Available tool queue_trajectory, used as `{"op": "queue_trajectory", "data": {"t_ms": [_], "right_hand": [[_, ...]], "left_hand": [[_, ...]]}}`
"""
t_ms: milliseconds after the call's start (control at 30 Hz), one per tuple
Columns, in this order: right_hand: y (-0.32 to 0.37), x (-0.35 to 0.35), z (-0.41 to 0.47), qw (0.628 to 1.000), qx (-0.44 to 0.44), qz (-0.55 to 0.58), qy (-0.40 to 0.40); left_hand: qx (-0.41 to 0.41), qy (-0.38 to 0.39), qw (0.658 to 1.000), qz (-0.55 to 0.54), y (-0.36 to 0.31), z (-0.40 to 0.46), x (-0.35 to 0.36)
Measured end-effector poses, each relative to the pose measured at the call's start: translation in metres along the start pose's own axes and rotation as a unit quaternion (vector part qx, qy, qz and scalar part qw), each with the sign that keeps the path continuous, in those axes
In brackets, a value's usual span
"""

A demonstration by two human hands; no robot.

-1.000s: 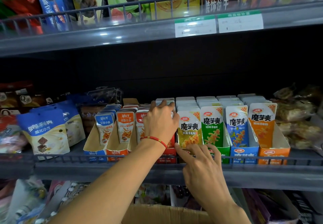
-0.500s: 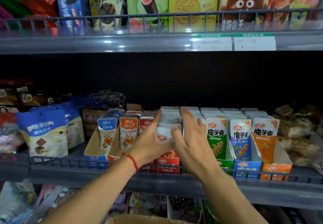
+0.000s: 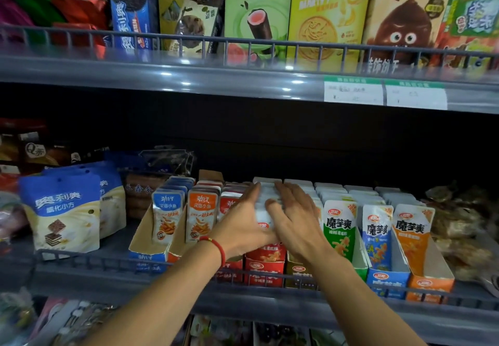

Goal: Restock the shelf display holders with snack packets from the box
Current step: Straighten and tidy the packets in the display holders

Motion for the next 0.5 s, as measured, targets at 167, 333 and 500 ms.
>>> {"op": "queue_trajectory", "data": {"t_ms": [167,333,500], "right_hand": [[-0.014,0.007,0.014,0.992,-0.030,-0.108,0.052],[-0.016,0.009,0.014,0.981,-0.047,-0.178,0.054],[0.002,-0.029,-0.029,0.990,-0.084,-0.049,-0.102]], "left_hand": [[0.109,0.023,0.978,0.175,-0.019,-0.004,-0.012],[0.133,0.007,0.947,0.291,-0.038,-0.005,-0.016],[0.105,0.099,0.906,0.398,-0.035,0.006,-0.011]]}}
Point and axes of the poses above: each hand's wrist, its own z-axis towards the middle knuckle, its own x-axis out of the palm, y = z × x, the point moved 7 cm from there along z, towards the middle knuckle, and after that the axes turned 6 degrees about z, right-handed, at the moved point
